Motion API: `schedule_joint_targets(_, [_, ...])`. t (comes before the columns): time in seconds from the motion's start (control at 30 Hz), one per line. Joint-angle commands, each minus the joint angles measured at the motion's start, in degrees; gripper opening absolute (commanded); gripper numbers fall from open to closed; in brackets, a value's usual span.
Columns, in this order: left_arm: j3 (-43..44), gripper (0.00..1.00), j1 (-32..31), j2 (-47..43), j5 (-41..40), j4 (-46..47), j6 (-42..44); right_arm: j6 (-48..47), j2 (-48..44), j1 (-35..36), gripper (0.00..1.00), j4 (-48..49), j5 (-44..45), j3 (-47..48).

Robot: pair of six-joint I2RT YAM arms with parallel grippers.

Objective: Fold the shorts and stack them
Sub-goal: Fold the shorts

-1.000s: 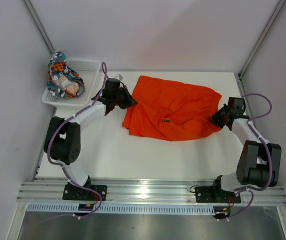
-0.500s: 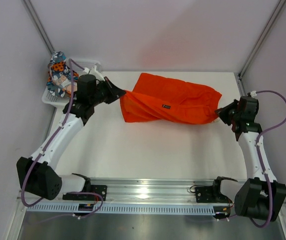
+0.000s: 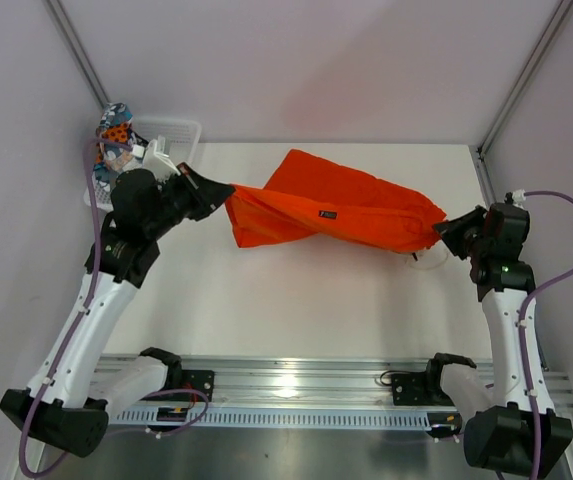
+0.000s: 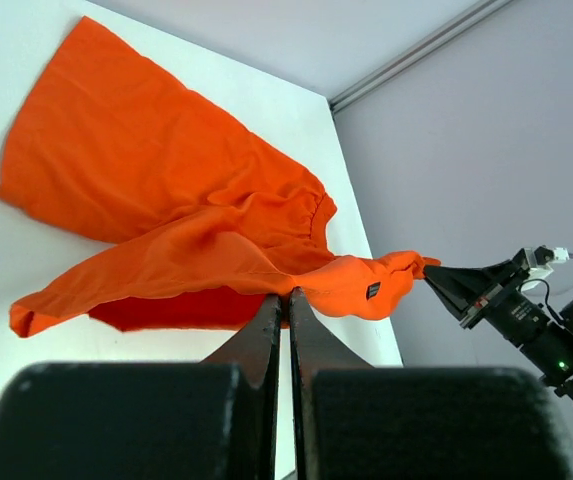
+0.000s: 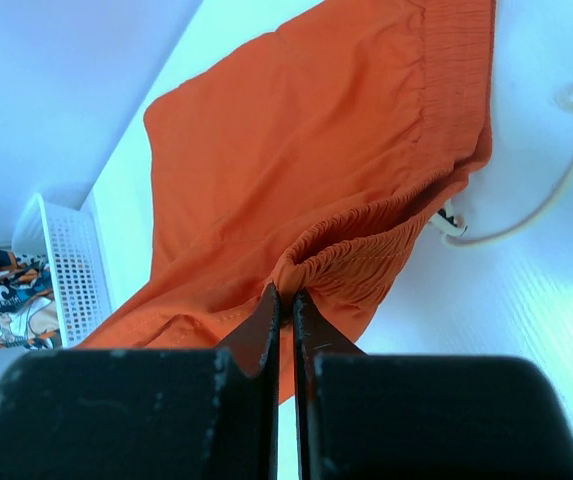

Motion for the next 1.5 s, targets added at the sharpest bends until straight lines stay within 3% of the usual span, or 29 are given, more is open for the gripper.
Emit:
schedule_joint_targets(0.0, [-1.0, 0.00, -0.1, -2.6, -0.8, -0.6, -1.5, 0.7, -2.4, -0.4, 0.00, -1.9, 0.2, 0.2])
schedule_joint_targets(0.27, [1.7, 0.00, -0.4, 1.6, -1.5, 2.7, -0.8, 2.8, -0.8, -0.5, 0.00, -3.4, 2.2, 0.1])
schedule_joint_targets(0.8, [22.4, 0.00, -0.4, 30.7, -2.7, 9.2, 0.4, 11.4, 11.1, -0.7, 0.00, -1.9, 7.6, 1.3])
schedule_joint_targets(1.03, [36.5, 0.00, 0.0, 46.3, -4.1, 9.3, 0.4, 16.5, 20.4, -1.0, 0.00, 4.5, 8.2, 5.5])
schedule_joint_targets(1.37, [48.5, 0.00, 1.6, 63.3, -5.9, 11.2, -1.2, 16.8, 40.4, -3.3, 0.00, 13.4, 6.8, 16.5])
schedule_joint_targets(1.47, [52.7, 0.00, 2.0, 68.8, -6.8, 11.8, -1.5, 15.7, 44.7, -3.9, 0.00, 22.5, 5.1, 16.9])
